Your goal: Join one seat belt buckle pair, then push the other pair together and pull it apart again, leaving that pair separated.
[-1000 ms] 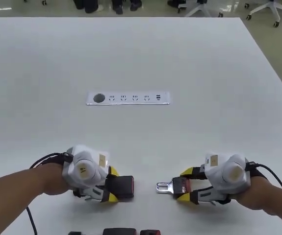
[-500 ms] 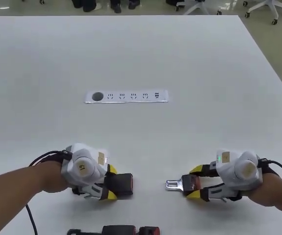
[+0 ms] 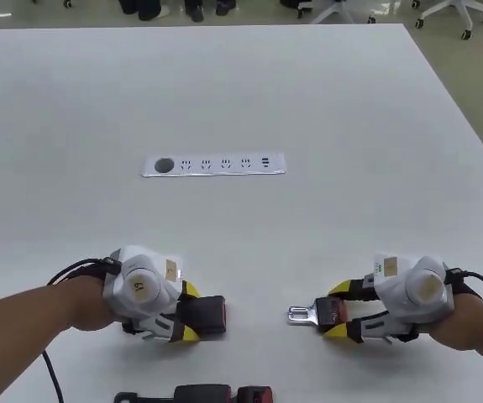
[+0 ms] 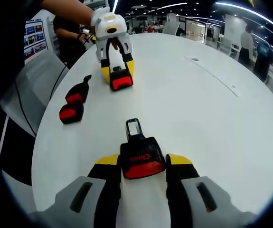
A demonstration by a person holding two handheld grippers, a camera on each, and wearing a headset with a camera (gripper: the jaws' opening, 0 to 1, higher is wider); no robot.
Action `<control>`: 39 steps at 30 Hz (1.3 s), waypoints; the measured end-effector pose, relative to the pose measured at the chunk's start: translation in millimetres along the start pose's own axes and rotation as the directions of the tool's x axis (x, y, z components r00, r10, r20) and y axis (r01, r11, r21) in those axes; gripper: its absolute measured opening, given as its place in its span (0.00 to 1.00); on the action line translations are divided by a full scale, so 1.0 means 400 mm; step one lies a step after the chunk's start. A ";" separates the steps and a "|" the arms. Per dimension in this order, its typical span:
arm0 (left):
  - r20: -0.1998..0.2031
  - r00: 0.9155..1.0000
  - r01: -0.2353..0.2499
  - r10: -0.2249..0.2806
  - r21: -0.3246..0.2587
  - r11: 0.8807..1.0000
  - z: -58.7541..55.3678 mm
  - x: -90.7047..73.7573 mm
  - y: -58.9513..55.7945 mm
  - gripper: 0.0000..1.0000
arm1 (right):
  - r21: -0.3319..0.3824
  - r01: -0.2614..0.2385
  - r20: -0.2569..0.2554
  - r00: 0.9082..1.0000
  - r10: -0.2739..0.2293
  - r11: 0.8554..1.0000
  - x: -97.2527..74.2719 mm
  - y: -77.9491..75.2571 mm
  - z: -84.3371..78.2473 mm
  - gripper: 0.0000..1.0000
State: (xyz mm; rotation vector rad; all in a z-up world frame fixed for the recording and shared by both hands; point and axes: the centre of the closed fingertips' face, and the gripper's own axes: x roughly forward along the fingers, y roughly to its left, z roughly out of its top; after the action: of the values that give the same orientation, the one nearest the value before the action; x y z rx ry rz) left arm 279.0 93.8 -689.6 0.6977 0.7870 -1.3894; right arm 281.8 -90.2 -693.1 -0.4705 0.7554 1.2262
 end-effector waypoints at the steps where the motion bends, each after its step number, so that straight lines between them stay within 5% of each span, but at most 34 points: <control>1: -0.001 1.000 0.000 0.000 -0.001 1.000 0.000 0.000 0.000 0.35 | 0.000 0.001 0.000 1.000 -0.001 1.000 0.001 -0.001 0.000 0.35; 10: -0.024 1.000 -0.005 0.005 -0.011 1.000 0.001 0.003 0.002 0.35 | -0.001 0.024 -0.028 0.999 -0.024 1.000 0.002 0.002 0.003 0.36; 13: -0.037 0.999 -0.003 0.002 -0.014 1.000 0.000 0.004 -0.006 0.38 | -0.018 0.069 -0.049 0.996 -0.069 0.997 0.002 -0.002 0.001 0.38; 15: -0.039 0.999 0.000 -0.002 -0.041 0.999 0.002 0.004 -0.016 0.46 | 0.032 0.084 -0.002 0.996 -0.084 0.996 0.002 0.001 0.020 0.42; 18: -0.030 1.000 -0.008 0.004 -0.119 0.993 0.009 -0.001 -0.028 0.65 | 0.038 0.141 0.025 0.990 -0.142 0.989 -0.014 -0.004 0.039 0.56; 23: 0.002 0.998 -0.065 0.066 -0.179 0.982 0.017 -0.014 -0.020 0.68 | 0.120 0.227 0.065 0.970 -0.236 0.967 -0.018 -0.017 0.040 0.59; 30: 0.053 0.988 -0.121 0.145 -0.317 0.941 0.019 -0.037 -0.008 0.80 | 0.230 0.312 0.094 0.936 -0.340 0.922 -0.037 -0.017 0.049 0.71; 35: 0.109 0.968 -0.156 0.227 -0.449 0.880 0.028 -0.073 0.008 0.85 | 0.275 0.396 0.084 0.898 -0.432 0.876 -0.065 -0.016 0.052 0.76; 36: 0.109 0.965 -0.165 0.238 -0.454 0.876 0.023 -0.078 0.010 0.86 | 0.281 0.406 0.080 0.893 -0.443 0.870 -0.068 -0.016 0.053 0.77; 39: 0.114 0.952 -0.190 0.284 -0.508 0.840 0.022 -0.096 0.010 0.89 | 0.338 0.444 0.089 0.863 -0.498 0.830 -0.077 -0.017 0.059 0.82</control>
State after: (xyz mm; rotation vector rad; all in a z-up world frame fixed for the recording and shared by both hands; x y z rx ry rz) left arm 282.7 109.2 -653.3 0.2476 0.8301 -0.9504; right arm 289.8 -96.3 -655.2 -0.2637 0.6158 0.6551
